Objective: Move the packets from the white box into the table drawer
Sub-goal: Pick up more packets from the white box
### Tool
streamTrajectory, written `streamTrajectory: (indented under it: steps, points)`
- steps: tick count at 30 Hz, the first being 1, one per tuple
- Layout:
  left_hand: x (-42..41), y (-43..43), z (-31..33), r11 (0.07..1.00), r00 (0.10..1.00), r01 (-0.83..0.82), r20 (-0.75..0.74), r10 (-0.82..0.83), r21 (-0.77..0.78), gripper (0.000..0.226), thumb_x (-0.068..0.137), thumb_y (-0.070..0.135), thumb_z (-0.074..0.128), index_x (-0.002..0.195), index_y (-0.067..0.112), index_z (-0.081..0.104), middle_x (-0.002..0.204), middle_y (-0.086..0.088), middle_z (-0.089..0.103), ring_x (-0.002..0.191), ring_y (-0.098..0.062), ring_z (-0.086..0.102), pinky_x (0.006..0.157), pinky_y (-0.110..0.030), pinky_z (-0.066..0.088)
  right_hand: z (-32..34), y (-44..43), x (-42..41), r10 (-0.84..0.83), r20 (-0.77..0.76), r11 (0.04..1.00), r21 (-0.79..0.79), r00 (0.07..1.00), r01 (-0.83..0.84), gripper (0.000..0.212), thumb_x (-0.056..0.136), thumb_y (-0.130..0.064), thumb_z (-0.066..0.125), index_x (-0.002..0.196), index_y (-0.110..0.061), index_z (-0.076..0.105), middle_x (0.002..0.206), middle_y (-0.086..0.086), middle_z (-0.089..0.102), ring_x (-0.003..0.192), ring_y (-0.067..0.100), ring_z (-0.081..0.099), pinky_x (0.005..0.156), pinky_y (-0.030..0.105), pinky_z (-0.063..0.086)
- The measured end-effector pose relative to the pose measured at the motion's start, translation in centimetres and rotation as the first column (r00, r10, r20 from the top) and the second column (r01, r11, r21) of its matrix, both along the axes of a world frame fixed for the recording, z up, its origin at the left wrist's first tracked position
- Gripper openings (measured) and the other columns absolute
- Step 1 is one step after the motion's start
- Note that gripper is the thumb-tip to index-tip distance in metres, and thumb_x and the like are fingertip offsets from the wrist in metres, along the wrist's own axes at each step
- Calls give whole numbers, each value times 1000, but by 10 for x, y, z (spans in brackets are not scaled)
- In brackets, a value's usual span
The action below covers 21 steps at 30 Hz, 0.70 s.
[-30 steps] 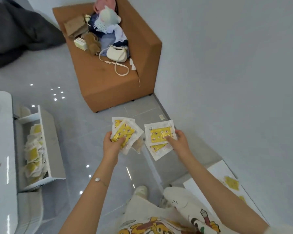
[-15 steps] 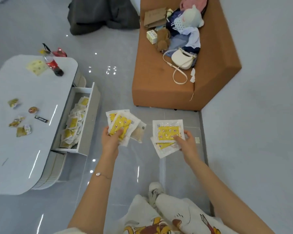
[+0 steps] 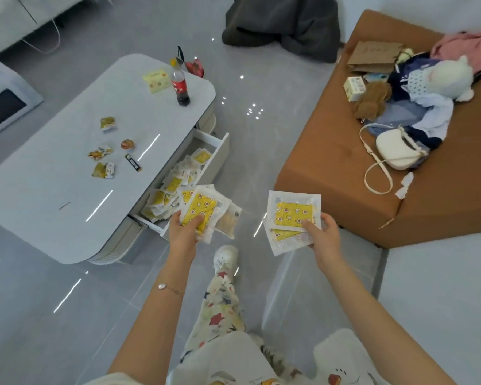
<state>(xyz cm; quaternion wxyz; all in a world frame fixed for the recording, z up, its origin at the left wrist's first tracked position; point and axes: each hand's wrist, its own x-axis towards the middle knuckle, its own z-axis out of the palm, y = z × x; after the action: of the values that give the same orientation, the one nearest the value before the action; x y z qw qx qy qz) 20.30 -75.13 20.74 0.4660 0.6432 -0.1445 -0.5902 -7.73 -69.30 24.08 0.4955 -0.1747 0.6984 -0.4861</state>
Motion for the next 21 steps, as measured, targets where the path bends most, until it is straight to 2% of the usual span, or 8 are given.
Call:
streamTrajectory:
  steps: [3, 7, 11, 15, 18, 21]
  points:
    - [20, -39, -19, 995, 995, -89, -33, 90, 41, 51, 83, 5, 71, 127, 14, 47, 106, -3, 64, 94, -24, 65, 87, -44, 52, -9, -58, 23, 67, -8, 998, -3, 998, -67, 27, 87, -6, 65, 109, -13, 52, 95, 1, 68, 83, 20, 67, 75, 39, 52]
    - [48, -92, -42, 980, 982, -165, -72, 174, 115, 38, 84, 3, 70, 112, 19, 50, 100, -2, 64, 87, -23, 64, 89, -47, 51, -19, -132, 53, 157, 10, 987, 36, 988, -158, 29, 87, -4, 65, 111, -10, 51, 95, 2, 68, 81, 19, 67, 68, 34, 52]
    - [83, -155, -63, 948, 960, -249, -76, 269, 199, 52, 83, 2, 70, 128, 13, 48, 115, -10, 62, 96, -29, 64, 82, -44, 53, -32, -218, 82, 226, 18, 968, 107, 974, -226, 30, 86, -2, 65, 112, -9, 50, 91, 1, 68, 78, 19, 66, 67, 33, 51]
    - [110, -210, -74, 925, 941, -312, -64, 332, 218, 50, 84, 1, 68, 129, 10, 47, 117, -13, 60, 100, -30, 61, 84, -42, 53, -42, -300, 104, 271, 34, 951, 144, 962, -273, 30, 87, -2, 64, 112, -10, 50, 92, 2, 68, 80, 20, 66, 66, 32, 53]
    - [128, -234, -91, 878, 887, -405, -125, 446, 256, 48, 86, 0, 65, 129, 8, 47, 115, -13, 60, 97, -28, 62, 82, -42, 53, -65, -352, 120, 294, 59, 933, 199, 954, -299, 33, 87, 1, 63, 116, -8, 49, 103, 10, 67, 89, 28, 65, 80, 43, 52]
    - [141, -252, -122, 804, 798, -509, -183, 575, 308, 42, 88, -2, 60, 127, 8, 48, 107, -10, 62, 88, -23, 63, 68, -35, 57, -105, -405, 139, 327, 28, 907, 270, 944, -322, 33, 88, 2, 60, 118, -6, 49, 112, 18, 63, 93, 31, 62, 81, 41, 51]
